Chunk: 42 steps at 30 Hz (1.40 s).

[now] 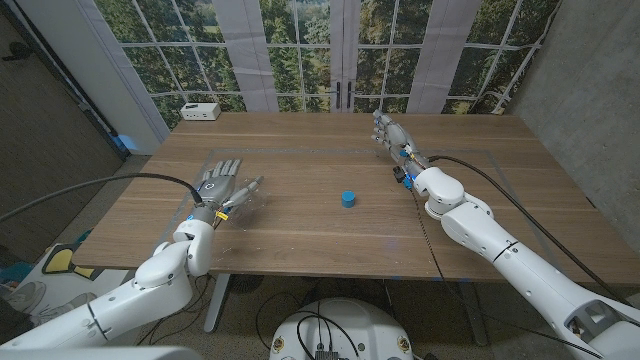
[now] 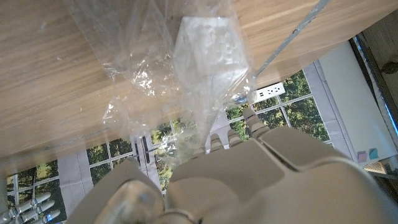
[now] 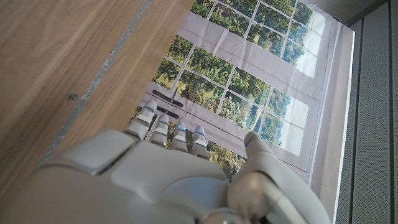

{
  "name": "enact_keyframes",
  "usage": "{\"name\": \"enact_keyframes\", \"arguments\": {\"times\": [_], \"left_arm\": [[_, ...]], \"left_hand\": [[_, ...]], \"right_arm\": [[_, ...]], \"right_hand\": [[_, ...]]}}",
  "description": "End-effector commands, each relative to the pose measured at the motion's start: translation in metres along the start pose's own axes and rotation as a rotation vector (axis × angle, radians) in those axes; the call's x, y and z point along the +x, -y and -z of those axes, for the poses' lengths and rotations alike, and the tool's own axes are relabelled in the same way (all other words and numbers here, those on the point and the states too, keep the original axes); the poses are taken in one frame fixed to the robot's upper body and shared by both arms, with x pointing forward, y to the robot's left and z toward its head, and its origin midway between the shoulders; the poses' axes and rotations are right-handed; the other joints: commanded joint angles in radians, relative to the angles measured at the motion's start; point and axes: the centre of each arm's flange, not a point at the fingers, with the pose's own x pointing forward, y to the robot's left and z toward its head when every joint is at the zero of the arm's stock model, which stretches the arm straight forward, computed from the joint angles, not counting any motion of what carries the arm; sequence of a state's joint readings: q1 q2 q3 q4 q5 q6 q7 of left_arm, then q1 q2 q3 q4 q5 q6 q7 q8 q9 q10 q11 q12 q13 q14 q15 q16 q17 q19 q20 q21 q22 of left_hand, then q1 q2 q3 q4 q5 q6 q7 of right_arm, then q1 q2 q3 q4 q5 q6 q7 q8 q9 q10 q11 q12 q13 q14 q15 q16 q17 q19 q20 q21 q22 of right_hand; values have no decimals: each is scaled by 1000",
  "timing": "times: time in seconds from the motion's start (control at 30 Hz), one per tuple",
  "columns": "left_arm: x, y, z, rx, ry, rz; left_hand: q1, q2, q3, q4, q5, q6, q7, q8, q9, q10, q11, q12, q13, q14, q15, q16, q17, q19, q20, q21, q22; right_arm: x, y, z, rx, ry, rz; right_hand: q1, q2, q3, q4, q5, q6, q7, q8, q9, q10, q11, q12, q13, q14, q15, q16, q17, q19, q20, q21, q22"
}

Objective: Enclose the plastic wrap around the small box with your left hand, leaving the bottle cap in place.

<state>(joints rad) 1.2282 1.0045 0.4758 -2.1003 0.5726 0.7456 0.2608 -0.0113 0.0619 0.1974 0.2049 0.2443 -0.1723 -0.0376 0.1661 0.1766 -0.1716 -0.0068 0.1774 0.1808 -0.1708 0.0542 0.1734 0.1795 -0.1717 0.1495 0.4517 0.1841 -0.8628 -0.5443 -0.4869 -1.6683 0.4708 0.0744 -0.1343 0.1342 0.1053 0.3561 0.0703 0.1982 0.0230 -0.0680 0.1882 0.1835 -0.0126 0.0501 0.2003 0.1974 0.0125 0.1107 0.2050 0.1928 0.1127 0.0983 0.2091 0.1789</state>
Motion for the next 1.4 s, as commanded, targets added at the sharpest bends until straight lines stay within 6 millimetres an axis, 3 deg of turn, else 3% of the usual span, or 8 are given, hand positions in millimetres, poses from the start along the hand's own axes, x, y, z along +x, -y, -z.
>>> {"name": "enact_keyframes", "arguments": {"times": [0.03, 0.3, 0.57, 0.87, 0.97, 1.07, 1.3, 1.4], "left_arm": [[9, 19, 1, 51, -29, 163], [10, 26, -1, 69, -27, 198], [10, 31, -1, 118, -39, 216], [6, 17, 0, 93, -20, 163], [0, 5, -1, 73, 2, 47], [-1, -5, -2, 46, 5, 64], [-6, -14, -1, 18, 33, -15], [-6, -20, 1, -13, 34, -22]], "left_hand": [[-14, 121, -16, 0, 11, -242, 13, 0, 1, -259, 24, -1, 2, -330, 7, -3, 3, -334, -11, -17, 5], [-18, 113, -50, 2, 20, -313, 35, 4, 3, -339, 40, -3, 4, -408, 12, -2, 5, -404, -14, -52, 9], [-19, 113, -66, 3, 25, -342, 46, 3, 3, -371, 50, -2, 5, -432, 13, 0, 6, -425, -16, -63, 11], [-19, 112, -88, 3, 30, -371, 45, 6, 4, -408, 54, 1, 5, -457, 17, 3, 7, -451, -9, -77, 13], [-16, 100, -120, -2, 32, -339, 17, 24, 4, -363, 60, 27, 6, -414, 32, 24, 6, -413, 24, -67, 14], [-10, 99, -151, -8, 33, -276, -4, 38, 5, -279, 69, 55, 7, -333, 57, 44, 4, -356, 51, -54, 12], [3, 86, -182, -19, 31, -172, -31, 55, 5, -143, 79, 93, 11, -218, 67, 59, 3, -314, 59, -55, 10], [6, 84, -184, -21, 30, -156, -38, 56, 5, -122, 84, 99, 12, -205, 71, 59, 2, -305, 59, -54, 10]], "right_arm": [[1, 0, 1, 1, -2, 3], [3, -1, 0, -4, -5, -2], [2, -2, 1, 3, -5, 3], [2, -2, -3, -8, 1, -2], [3, -3, -3, -4, 3, -2], [3, -3, -2, 0, 2, 1], [2, -2, -1, 3, 2, 2], [2, -3, -1, 4, 3, 4]], "right_hand": [[-1, -3, 7, 1, -3, 2, 0, 4, 4, 6, 6, 3, 3, 6, 7, 0, 5, 3, 0, 0, 3], [-1, -3, 7, 2, -3, 1, 0, 4, 4, 6, 7, 3, 3, 7, 6, 0, 5, 4, 0, 0, 3], [-3, -3, 6, 3, -3, 2, 0, 4, 4, 7, 7, 3, 3, 7, 7, 0, 5, 4, 0, 0, 3], [-4, -4, 6, 3, -3, 0, 0, 3, 4, 8, 7, 3, 3, 7, 7, -1, 6, 4, 0, 0, 3], [-4, -4, 6, 3, -3, 0, 0, 3, 4, 7, 7, 2, 3, 7, 7, -1, 5, 4, 1, 0, 3], [-4, -4, 6, 3, -3, 0, 0, 4, 4, 7, 7, 2, 3, 7, 7, -1, 5, 3, 0, -1, 3], [-3, -4, 7, 3, -2, 0, -1, 4, 4, 6, 6, 2, 3, 6, 7, -1, 5, 2, 2, -1, 3], [-4, -4, 7, 3, -2, 0, -1, 4, 4, 6, 6, 2, 3, 7, 7, -1, 5, 2, 2, -1, 3]]}}
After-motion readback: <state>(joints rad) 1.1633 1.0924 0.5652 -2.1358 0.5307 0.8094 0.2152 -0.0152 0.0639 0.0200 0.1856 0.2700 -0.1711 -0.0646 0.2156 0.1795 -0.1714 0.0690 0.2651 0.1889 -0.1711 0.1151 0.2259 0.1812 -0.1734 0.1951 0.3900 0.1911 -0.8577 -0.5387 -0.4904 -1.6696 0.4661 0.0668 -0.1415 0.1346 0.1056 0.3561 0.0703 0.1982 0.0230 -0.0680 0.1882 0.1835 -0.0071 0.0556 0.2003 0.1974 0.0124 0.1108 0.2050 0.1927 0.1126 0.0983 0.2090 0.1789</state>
